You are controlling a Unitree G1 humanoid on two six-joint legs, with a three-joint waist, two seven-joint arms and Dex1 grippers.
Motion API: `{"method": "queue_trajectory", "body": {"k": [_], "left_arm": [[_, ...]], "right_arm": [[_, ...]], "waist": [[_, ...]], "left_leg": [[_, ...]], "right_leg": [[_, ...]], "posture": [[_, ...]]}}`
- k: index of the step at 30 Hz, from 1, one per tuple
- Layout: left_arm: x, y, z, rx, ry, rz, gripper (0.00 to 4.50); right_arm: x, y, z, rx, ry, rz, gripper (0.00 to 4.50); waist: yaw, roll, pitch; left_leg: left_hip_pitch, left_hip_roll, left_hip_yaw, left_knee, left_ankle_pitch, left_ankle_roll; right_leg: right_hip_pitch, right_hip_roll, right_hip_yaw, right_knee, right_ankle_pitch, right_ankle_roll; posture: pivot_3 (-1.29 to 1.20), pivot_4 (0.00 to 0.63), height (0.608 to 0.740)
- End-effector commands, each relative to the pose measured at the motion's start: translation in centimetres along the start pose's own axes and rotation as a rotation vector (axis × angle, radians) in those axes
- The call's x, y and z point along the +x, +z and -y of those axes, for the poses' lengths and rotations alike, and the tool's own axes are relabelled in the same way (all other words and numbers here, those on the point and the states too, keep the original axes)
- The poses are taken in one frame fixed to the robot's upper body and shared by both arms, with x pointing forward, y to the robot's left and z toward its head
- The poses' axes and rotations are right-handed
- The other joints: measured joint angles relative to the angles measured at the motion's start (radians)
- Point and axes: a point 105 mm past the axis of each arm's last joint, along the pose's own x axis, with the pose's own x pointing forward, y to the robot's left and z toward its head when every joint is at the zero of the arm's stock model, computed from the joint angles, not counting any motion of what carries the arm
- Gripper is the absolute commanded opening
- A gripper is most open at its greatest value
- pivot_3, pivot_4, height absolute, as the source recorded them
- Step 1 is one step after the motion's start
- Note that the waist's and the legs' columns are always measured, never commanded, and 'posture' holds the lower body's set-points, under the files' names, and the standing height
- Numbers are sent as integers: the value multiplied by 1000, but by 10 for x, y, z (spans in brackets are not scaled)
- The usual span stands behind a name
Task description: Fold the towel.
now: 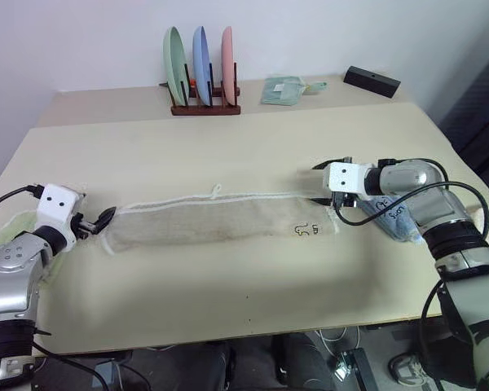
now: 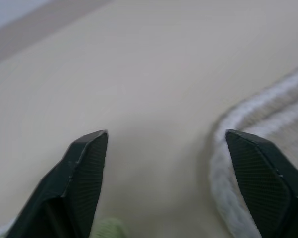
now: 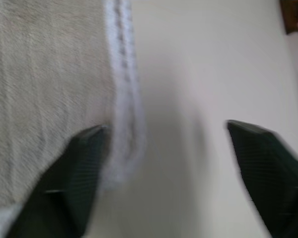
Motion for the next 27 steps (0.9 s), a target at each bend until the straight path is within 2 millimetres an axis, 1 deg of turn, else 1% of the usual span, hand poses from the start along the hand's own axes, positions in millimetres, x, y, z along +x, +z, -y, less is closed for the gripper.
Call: {"method": "queue_trajectory", "body": {"k": [1,3,4,5,7,9,12,14,16,18,20,22,24,27], "left_arm": [[-2,37,-7,32,64,143,3584],[0,50,2,-11,50,197,3584],[0,55,13,-11,6,217,3584],[-1,60,26,0,-51,234,3584],[-2,66,56,32,-176,246,3584],[-3,71,86,20,-299,261,3584],[-8,82,131,-1,-494,297,3584],[-11,86,149,-15,-574,305,3584],[-17,91,174,-24,-688,328,3584],[-23,92,193,-37,-782,330,3584],[-29,90,201,-38,-846,328,3584],[-32,89,203,-43,-876,323,3584],[-32,86,200,-45,-881,311,3584],[-32,85,197,-42,-878,307,3584]], "right_arm": [[-27,11,23,57,-145,49,3936],[-41,19,21,237,-163,120,3936],[-47,24,16,340,-156,165,4191],[-53,30,11,436,-145,209,4490],[-62,41,-5,579,-110,277,4490],[-67,48,-22,722,-83,312,4490],[-71,62,-55,974,-9,357,4490],[-73,68,-70,1094,28,363,4490],[-69,68,-94,1265,46,335,4490],[-64,64,-114,1434,32,296,4490],[-62,59,-122,1541,-10,265,4490],[-58,56,-128,1619,-43,241,4490],[-47,41,-129,1752,-133,204,4490],[-38,31,-129,1843,-198,156,4490]], "waist": [[1,0,0],[1,0,0],[1,0,0],[1,0,0],[1,0,0],[1,0,0],[2,0,0],[0,0,0],[1,0,0],[2,-1,-1],[1,-1,0],[0,0,0],[-1,-1,-1],[0,0,-1]], "left_leg": [[0,0,0,0,0,0],[0,0,0,1,0,0],[-1,0,0,1,0,0],[-1,0,0,1,0,0],[-2,0,0,1,0,0],[-1,0,0,1,0,0],[-1,0,0,1,-1,1],[-1,0,0,1,-2,4],[0,0,0,1,-3,5],[0,1,0,1,-2,4],[1,1,0,1,-2,3],[1,0,2,1,-2,4],[2,1,1,1,-3,5],[2,1,1,0,-3,4]], "right_leg": [[0,0,0,0,0,0],[0,0,0,1,0,0],[0,0,0,1,0,0],[0,0,0,1,0,0],[0,0,0,0,0,0],[0,0,1,0,0,0],[0,-1,1,0,0,0],[1,0,1,1,0,0],[1,0,1,1,0,0],[1,0,1,1,0,0],[1,0,2,1,0,0],[1,0,3,1,0,0],[1,0,3,1,0,0],[1,1,3,2,0,0]], "posture": [[0,150,740],[0,150,740],[0,150,740],[0,150,740],[0,150,740],[0,150,740],[0,150,740],[0,150,740],[0,150,740],[0,150,740],[0,150,740],[0,150,740],[0,150,740],[0,150,740]]}}
